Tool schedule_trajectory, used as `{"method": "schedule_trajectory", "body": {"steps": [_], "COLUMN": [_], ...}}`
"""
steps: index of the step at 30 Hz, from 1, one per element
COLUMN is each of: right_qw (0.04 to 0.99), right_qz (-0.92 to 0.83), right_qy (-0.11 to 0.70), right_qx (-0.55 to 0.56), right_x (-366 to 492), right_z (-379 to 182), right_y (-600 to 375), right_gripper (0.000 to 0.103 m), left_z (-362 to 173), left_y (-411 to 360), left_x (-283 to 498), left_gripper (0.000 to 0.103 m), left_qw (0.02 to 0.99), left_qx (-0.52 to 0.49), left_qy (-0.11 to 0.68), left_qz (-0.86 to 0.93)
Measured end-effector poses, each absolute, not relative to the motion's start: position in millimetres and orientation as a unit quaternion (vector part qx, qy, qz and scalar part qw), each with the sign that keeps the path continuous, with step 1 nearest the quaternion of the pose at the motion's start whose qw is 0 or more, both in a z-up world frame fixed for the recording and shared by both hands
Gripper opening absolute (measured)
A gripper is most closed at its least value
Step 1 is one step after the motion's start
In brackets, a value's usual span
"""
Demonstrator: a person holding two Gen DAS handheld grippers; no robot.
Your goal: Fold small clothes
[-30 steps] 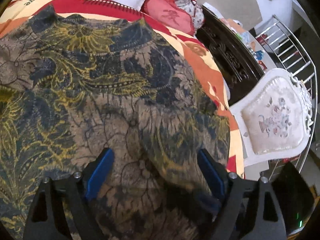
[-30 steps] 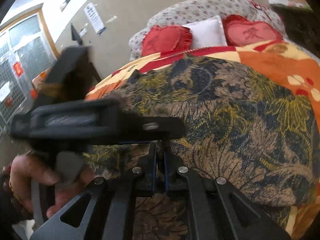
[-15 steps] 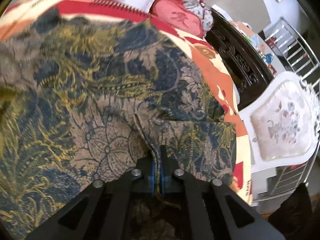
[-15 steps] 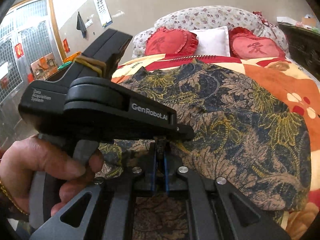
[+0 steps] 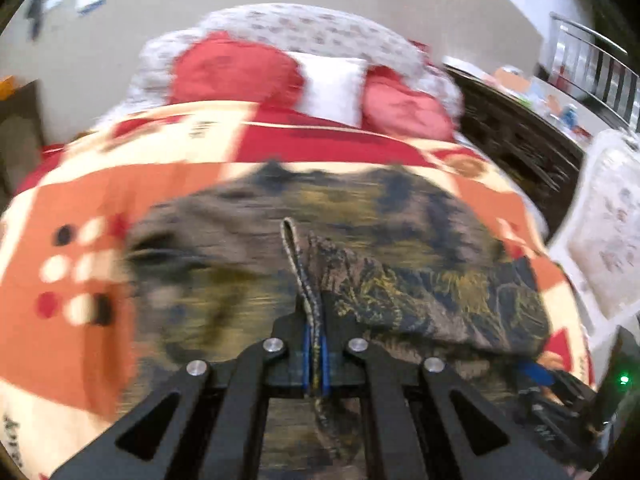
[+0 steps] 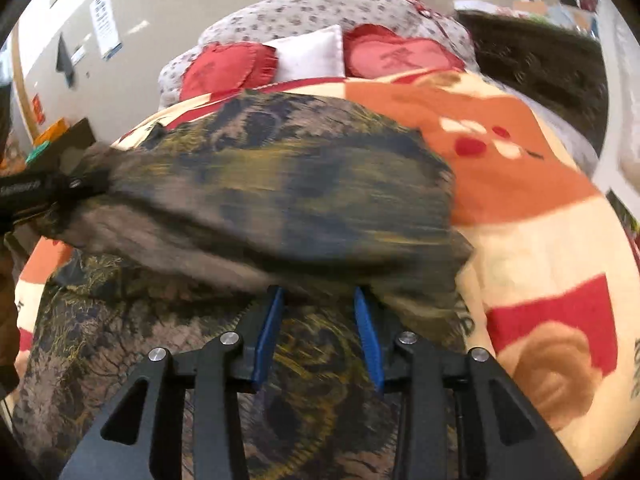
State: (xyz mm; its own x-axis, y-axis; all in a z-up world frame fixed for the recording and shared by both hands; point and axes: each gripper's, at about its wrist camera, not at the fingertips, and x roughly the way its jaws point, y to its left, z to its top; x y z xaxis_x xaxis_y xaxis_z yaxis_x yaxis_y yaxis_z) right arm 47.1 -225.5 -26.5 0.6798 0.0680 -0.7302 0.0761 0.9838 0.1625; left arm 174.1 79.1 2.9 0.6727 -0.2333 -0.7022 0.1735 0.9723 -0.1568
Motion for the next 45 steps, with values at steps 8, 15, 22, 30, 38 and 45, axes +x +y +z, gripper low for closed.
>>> {"method": "schedule_trajectory", "body": {"steps": [8, 15, 22, 30, 38, 45], "right_qw": [0.911, 0.909, 0.924, 0.911, 0.905, 0.882], "right_qz": [-0.024, -0.052, -0.004, 0.025, 0.015, 0.002], "right_qy": [0.397, 0.381, 0.367, 0.405, 0.422, 0.465], "right_qx": [0.105, 0.160, 0.107, 0.068, 0.059, 0.073], "right_x": [37.2, 29.5, 67.2, 125.9, 111.1, 94.8], "right_z": [-28.8, -21.2, 6.7, -24.5, -29.8, -39.4], "right_y": [-237.1, -263.9, -261.1, -252.7, -267.2, -290.4], "right_gripper": [0.039, 0.039, 0.034, 0.032, 0.033, 0.047], "left_z": [-15.8, -28.8, -40.4, -8.1, -64.1, -59.3], "left_y": [157.0, 154.3, 178.9, 191.6, 125.0, 121.1], "left_x": [174.5, 164.8, 174.6, 143.0, 149.5, 165.1], "left_gripper": [0.004, 0.004, 0.013, 0.022, 0.017, 0.018], "left_qw": [0.920, 0.924, 0.908, 0.926, 0.885, 0.881], "left_qx": [-0.062, -0.016, -0.057, -0.099, -0.017, 0.051], "left_qy": [0.388, 0.380, 0.414, 0.365, 0.454, 0.443], "left_qz": [0.002, 0.040, 0.011, -0.002, -0.103, -0.157]}}
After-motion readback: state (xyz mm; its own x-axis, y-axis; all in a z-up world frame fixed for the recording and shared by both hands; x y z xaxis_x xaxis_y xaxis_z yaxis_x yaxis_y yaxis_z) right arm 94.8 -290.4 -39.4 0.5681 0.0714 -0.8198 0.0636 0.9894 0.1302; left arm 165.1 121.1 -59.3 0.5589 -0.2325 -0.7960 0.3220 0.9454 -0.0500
